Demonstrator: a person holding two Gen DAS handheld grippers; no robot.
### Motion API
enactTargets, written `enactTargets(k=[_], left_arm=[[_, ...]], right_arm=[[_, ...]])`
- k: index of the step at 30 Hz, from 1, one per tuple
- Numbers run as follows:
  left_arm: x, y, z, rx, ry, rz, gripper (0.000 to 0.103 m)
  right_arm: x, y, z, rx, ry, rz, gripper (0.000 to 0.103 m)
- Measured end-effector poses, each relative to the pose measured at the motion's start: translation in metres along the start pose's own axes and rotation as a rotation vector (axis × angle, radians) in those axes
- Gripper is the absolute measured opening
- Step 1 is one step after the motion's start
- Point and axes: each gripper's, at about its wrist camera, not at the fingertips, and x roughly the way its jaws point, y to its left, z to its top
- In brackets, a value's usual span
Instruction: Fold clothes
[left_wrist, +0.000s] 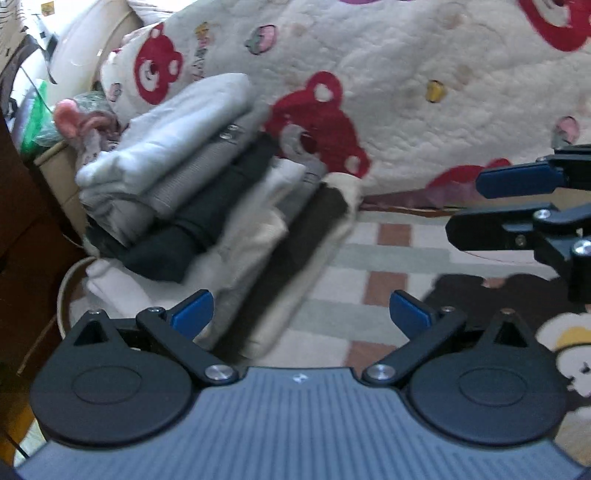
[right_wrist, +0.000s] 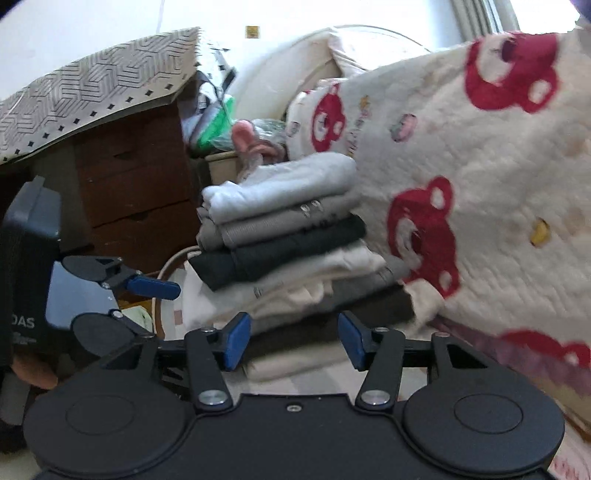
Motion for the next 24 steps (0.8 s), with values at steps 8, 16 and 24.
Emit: enactTargets(k=[8, 16, 24], left_arm=[[-0.035, -0.017, -0.031, -0.074, -0.01, -0.04, 0.103], [-0.05, -0.038, -0.063, -0.146, 0.071, -0.004, 0.103], [-0.067, -0.062, -0.073, -0.115, 0.085, 0.023, 0.103]], right_arm=[[-0.045, 0.006, -0.04, 0.103, -0.026, -0.09, 0.082], [-0.088, 0.004, -0.076, 0.125, -0.096, -0.117, 0.089], [-0.115, 0.017, -0.099, 0.054, -0.109, -0.153, 0.092]])
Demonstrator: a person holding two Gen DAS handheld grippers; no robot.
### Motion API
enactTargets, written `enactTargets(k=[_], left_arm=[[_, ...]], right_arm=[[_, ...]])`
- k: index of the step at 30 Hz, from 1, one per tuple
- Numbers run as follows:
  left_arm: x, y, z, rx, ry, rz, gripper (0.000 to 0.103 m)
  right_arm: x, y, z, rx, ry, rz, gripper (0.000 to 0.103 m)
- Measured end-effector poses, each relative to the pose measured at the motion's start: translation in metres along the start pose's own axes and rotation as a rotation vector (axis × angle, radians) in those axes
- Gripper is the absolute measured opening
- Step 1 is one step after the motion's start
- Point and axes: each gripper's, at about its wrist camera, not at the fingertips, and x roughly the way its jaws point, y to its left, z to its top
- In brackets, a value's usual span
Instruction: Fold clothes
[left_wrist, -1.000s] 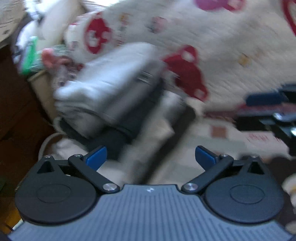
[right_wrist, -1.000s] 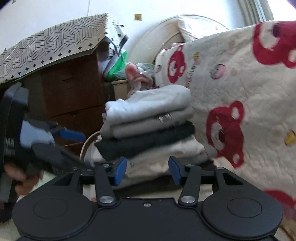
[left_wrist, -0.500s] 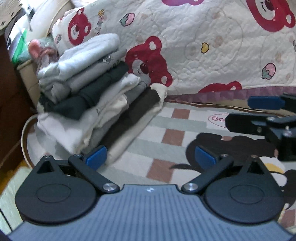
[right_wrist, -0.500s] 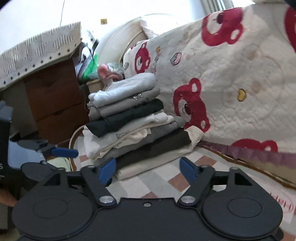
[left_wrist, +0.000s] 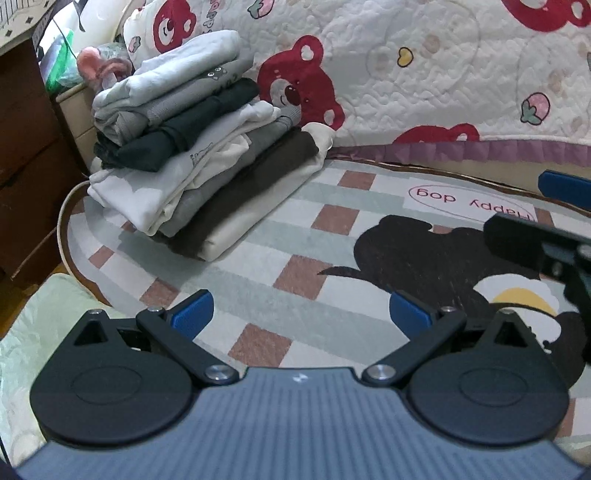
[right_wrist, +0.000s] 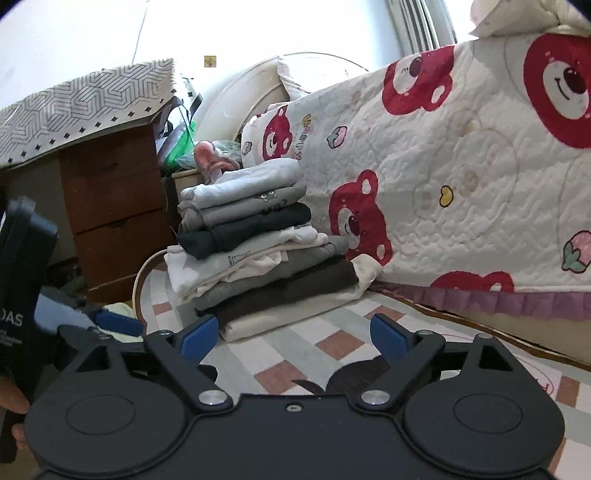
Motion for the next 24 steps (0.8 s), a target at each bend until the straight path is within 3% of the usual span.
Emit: enactTargets(k=[24], left_arm=[[-0.0015, 0.0001, -0.0004, -0.011, -0.009, -0.011, 0.103]], right_arm=[[0.0004, -0.0039, -0.0097, 0.033, 0.026, -0.034, 0.094]])
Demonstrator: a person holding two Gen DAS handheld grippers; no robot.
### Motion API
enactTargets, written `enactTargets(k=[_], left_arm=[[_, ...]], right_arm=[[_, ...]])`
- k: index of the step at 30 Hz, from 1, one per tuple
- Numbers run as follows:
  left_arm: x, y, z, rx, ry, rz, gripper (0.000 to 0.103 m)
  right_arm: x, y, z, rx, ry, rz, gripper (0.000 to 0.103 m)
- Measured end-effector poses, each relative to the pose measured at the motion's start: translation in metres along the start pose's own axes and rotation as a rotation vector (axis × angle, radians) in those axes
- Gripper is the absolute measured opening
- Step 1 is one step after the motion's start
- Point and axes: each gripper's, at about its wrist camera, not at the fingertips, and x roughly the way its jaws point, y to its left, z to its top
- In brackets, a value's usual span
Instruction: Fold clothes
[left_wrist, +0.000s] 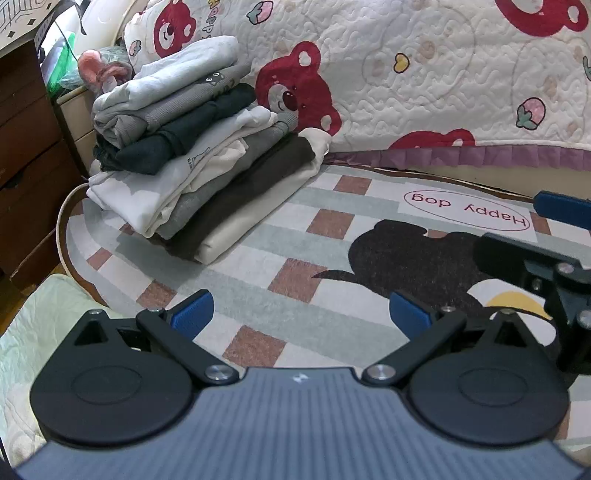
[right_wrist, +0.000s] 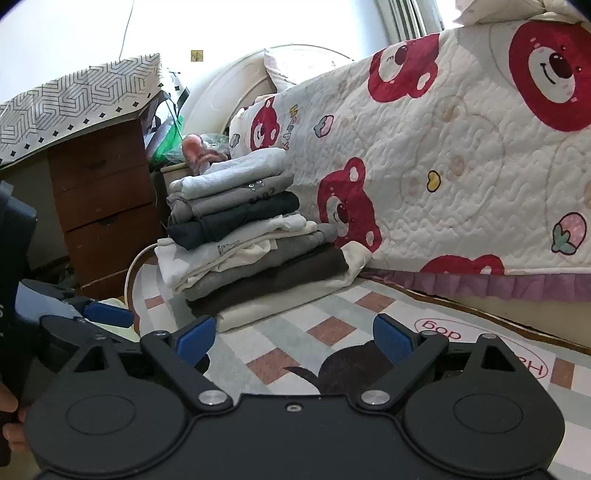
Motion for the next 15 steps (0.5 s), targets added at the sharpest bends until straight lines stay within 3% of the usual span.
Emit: enactTargets(k=[5, 15], left_arm=[[-0.0001, -0.0005, -0.001, 0.012, -0.006, 0.015, 0.103], [0.0008, 0.0017, 0.0001, 0.019, 0.006, 0.007, 0.103]], right_arm=[[-0.0046, 0.002, 0.0017, 0.001, -0.035, -0.022, 0.095], [-0.0031, 0.0032, 0.0051, 0.038, -0.008, -0.001, 0.095]])
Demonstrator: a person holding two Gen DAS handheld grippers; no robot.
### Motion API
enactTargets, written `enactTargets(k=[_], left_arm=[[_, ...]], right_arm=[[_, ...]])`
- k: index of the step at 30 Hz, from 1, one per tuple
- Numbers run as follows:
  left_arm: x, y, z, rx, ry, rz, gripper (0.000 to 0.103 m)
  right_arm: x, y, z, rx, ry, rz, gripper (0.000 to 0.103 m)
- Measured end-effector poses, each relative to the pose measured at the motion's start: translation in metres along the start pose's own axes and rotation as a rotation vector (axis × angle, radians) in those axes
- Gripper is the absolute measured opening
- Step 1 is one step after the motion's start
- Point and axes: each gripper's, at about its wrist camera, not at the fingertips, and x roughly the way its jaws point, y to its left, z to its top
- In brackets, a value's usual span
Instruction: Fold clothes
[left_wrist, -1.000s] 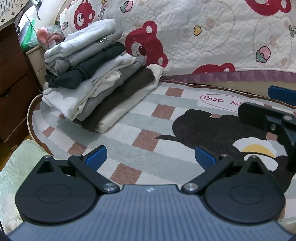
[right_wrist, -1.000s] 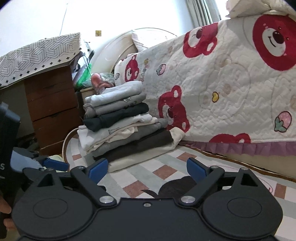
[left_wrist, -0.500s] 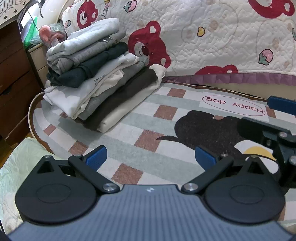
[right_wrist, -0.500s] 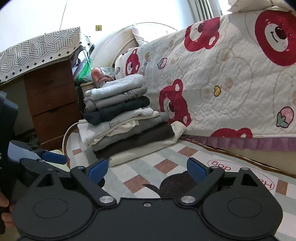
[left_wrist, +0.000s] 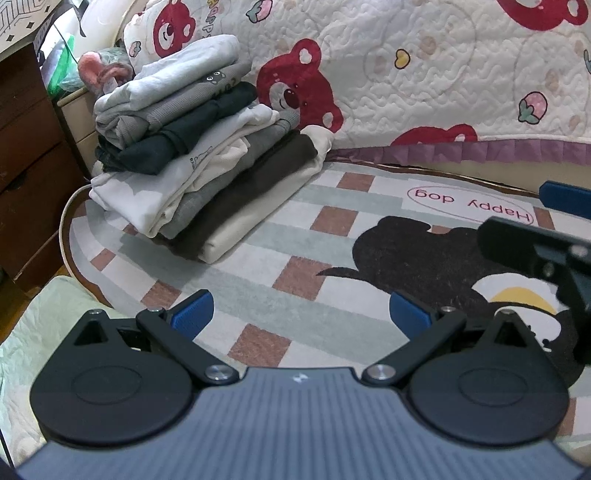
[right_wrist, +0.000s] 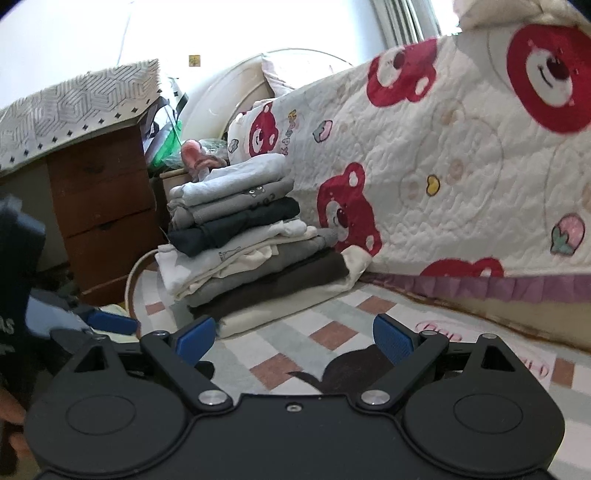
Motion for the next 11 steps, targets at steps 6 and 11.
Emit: enactTargets(k=[6, 11], left_arm=[[-0.0012, 0.0022, 0.0002, -0.003, -0.002, -0.003, 0.103], [-0.004, 0.0069, 0.0016, -0.02, -0.01, -0.007, 0.103]], right_arm=[[0.0032, -0.0018, 0.001, 0.035, 0.031, -0.004, 0.095], [0.0031, 0.0008, -0.0017, 0.028, 0.035, 0.002, 0.095]])
